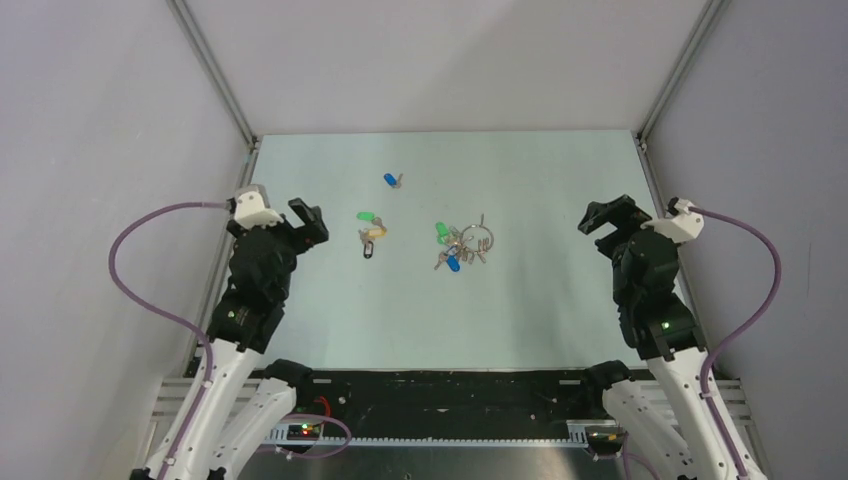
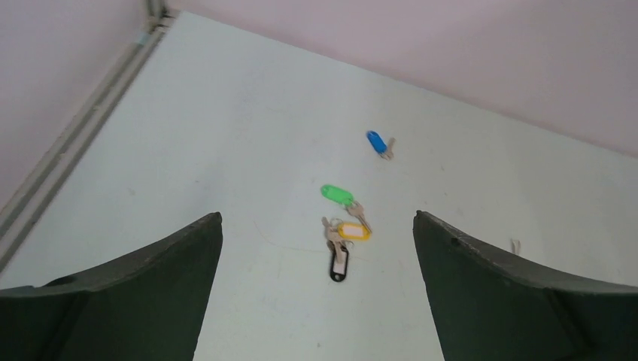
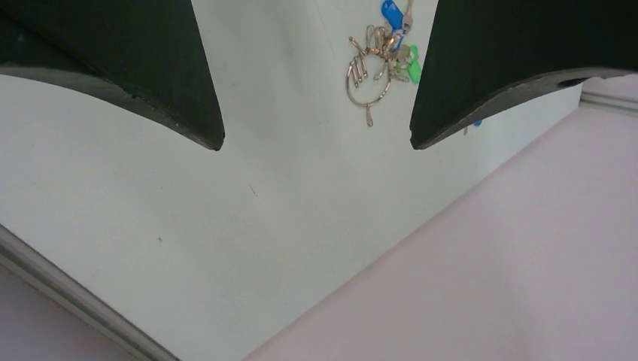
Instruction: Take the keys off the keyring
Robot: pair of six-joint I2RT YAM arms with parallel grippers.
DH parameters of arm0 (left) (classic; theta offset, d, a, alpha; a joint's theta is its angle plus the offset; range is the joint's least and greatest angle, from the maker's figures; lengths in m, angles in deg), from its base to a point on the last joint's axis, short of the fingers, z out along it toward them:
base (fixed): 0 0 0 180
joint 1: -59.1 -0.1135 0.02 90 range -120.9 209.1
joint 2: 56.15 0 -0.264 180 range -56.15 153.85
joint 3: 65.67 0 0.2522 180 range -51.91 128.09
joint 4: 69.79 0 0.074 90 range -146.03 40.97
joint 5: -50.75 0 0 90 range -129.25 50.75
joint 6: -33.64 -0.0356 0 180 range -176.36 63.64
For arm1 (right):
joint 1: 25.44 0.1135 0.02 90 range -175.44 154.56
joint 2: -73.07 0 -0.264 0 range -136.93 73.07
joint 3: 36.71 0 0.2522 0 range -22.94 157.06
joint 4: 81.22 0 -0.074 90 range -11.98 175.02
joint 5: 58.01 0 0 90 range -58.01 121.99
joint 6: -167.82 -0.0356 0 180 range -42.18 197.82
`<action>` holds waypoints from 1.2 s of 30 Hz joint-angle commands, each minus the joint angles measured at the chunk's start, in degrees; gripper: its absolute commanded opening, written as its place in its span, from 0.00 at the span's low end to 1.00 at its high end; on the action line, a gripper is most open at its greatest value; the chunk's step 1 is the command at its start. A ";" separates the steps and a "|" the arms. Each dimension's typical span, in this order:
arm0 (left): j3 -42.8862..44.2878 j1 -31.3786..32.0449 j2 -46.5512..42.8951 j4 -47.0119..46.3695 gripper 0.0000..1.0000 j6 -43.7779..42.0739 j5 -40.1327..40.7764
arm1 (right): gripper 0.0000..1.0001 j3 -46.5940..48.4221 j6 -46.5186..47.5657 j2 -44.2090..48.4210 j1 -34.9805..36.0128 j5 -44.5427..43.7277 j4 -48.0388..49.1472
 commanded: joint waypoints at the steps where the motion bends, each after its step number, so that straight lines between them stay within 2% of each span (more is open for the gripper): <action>1: 0.25 -0.22 0.90 -2.91 1.00 -8.30 -14.75 | 0.99 -0.47 1.72 -3.40 -0.06 3.29 3.30; 4: -0.38 -0.22 2.83 -2.81 1.00 -13.11 -28.28 | 0.99 0.85 5.03 -7.97 -0.08 9.53 3.61; 5: -0.76 -0.26 3.38 -2.80 1.00 -13.63 -30.37 | 0.99 1.51 4.97 -11.38 -0.01 12.52 2.33; 9: 0.81 -0.21 9.84 -1.22 1.00 -8.51 -32.19 | 0.90 5.78 4.73 -23.09 3.17 19.83 -0.01; 11: 1.39 -0.12 12.83 -1.13 1.00 -3.40 -33.68 | 0.87 7.22 4.79 -27.98 6.96 19.01 0.25; 12: 1.44 0.05 13.83 -1.15 1.00 -1.46 -34.16 | 0.81 8.02 4.85 -29.45 8.21 18.15 0.62; 14: 1.61 2.09 16.36 -1.18 1.00 4.58 -33.26 | 0.73 9.44 4.81 -33.99 11.03 17.88 2.03; 18: 1.16 11.53 19.41 -3.29 1.00 5.46 -18.38 | 0.58 13.55 4.50 -45.75 12.62 20.68 3.68; 20: -0.22 13.20 20.42 -6.50 1.00 6.78 -18.01 | 0.54 15.95 4.86 -50.25 12.73 21.59 3.98; 25: -4.88 13.78 23.11 -16.82 1.00 8.86 -18.77 | 0.50 21.67 6.36 -59.10 13.48 23.55 4.47; 36: -7.80 14.55 26.03 -22.69 1.00 7.92 -15.54 | 0.48 28.09 6.77 -73.46 15.30 21.69 3.01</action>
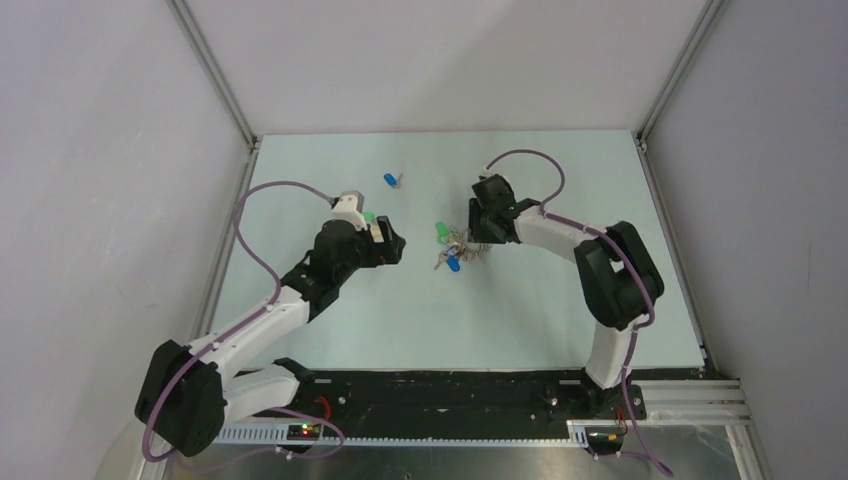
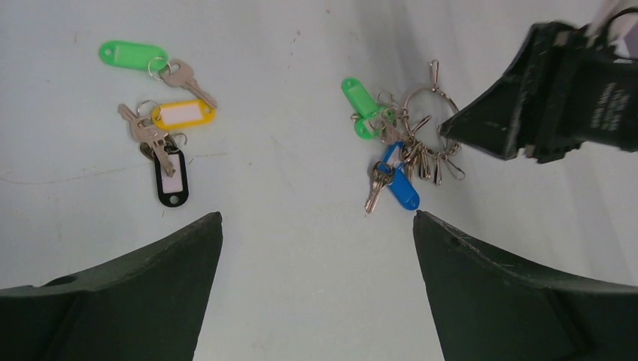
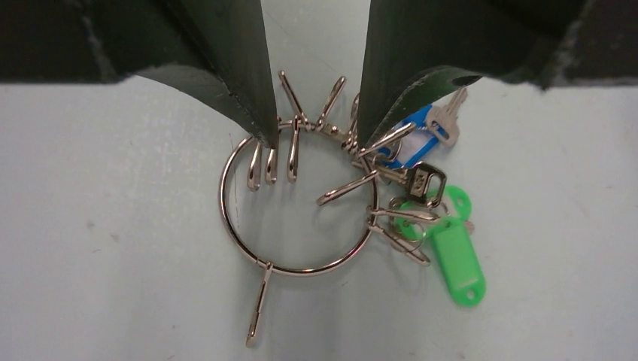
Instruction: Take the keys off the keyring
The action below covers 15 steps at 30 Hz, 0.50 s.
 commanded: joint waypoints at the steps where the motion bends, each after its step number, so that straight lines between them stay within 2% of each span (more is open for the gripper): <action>1: 0.02 0.50 -0.02 -5.67 1.00 0.45 1.96 | 0.47 3.61 0.28 -4.57 0.19 -1.83 -0.61; 5: -0.02 0.59 0.13 -5.82 1.00 -0.25 -0.03 | 0.44 4.07 0.00 -8.12 0.23 -2.66 -2.06; 7: 0.01 0.67 0.71 -5.90 1.00 -0.58 -0.33 | 0.40 4.14 0.01 -9.41 0.43 -3.15 -2.56; 9: 0.13 0.71 1.74 -6.29 1.00 -0.93 -0.62 | 0.31 4.12 0.41 -10.01 0.53 -3.00 -2.86; 10: 0.21 0.71 2.15 -6.68 0.99 -1.20 -1.01 | 0.16 4.10 0.62 -9.62 0.59 -3.08 -3.01; 12: 0.35 1.05 3.75 -8.21 0.98 -2.39 -2.47 | 0.00 3.48 1.32 -6.97 1.29 -5.33 -3.58; 15: -0.15 1.41 6.87 -12.47 0.96 -4.51 -4.69 | 0.00 2.02 3.05 -2.13 2.74 -7.95 -3.22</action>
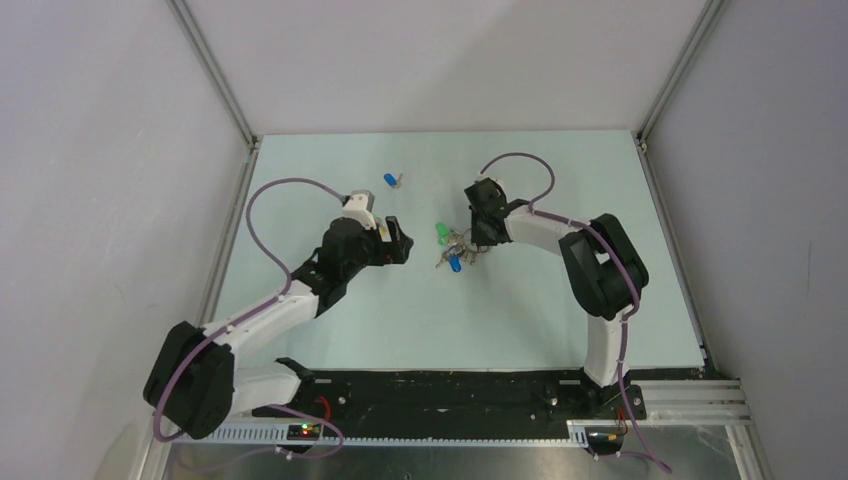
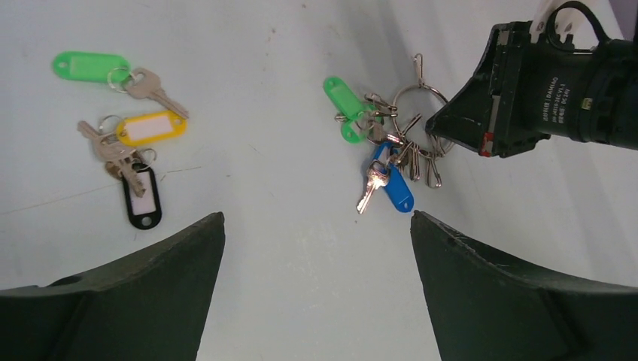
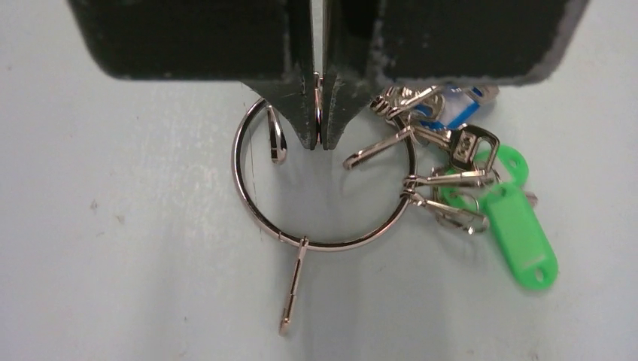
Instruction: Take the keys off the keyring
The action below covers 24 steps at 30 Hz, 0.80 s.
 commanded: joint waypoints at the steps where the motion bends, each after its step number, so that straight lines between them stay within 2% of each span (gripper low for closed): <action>1: -0.09 0.83 3.42 -7.95 0.95 -3.95 -3.88 | 0.00 -1.49 2.30 7.30 2.03 -3.61 -2.83; 10: 0.02 1.40 9.29 -16.35 0.92 -9.41 -13.32 | 0.00 -1.76 3.37 16.68 3.02 -1.55 -6.73; 18: 0.21 3.17 12.29 -18.48 0.85 -16.42 -18.62 | 0.00 -1.77 3.64 22.02 2.86 -1.11 -7.45; 24: -0.26 3.95 13.68 -23.46 0.79 -17.86 -23.61 | 0.00 -1.70 4.21 27.82 1.99 1.72 -7.38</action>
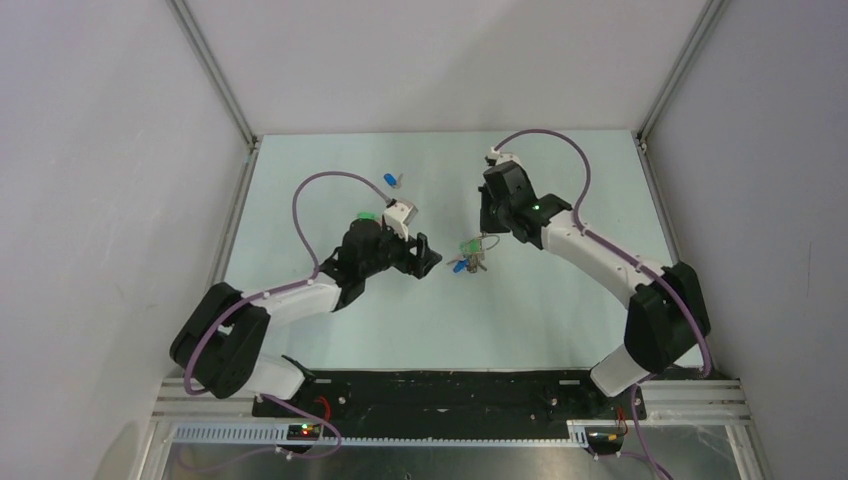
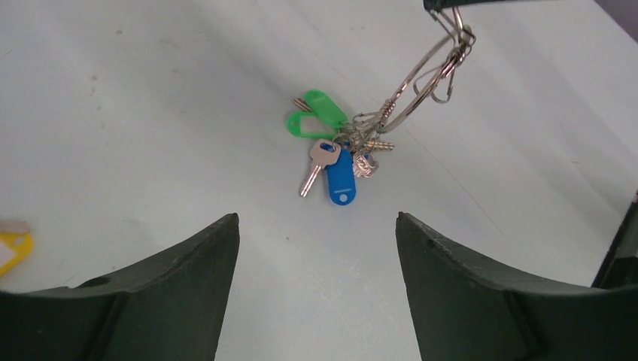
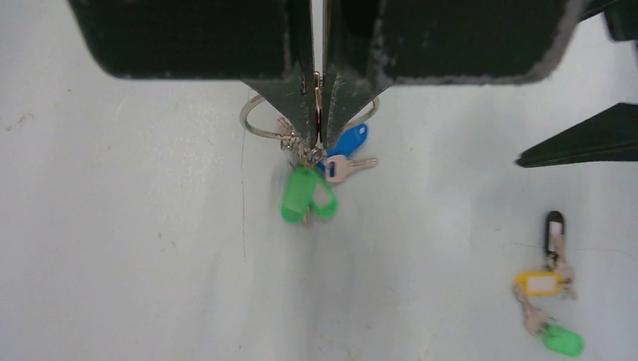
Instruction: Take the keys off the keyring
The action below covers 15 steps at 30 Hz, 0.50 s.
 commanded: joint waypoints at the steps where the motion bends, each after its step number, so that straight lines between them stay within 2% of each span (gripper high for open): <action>1: -0.78 0.69 0.56 -8.71 0.80 -3.35 -5.22 | 0.00 0.65 1.14 7.12 -0.65 2.29 0.24; 4: -2.80 0.75 1.29 -14.71 0.82 -4.89 -11.11 | 0.00 1.12 1.31 10.90 -1.02 3.54 -0.34; 6: -4.62 1.01 1.76 -22.23 0.83 -6.67 -15.38 | 0.00 1.46 1.43 12.86 -1.19 4.31 -0.44; 10: -7.63 1.64 3.05 -32.55 0.84 -8.72 -16.63 | 0.00 2.56 1.50 17.17 -1.46 5.68 -0.77; 15: -7.03 2.62 5.82 -39.01 0.84 -9.32 -17.66 | 0.00 4.18 1.49 22.37 -1.53 6.65 -1.53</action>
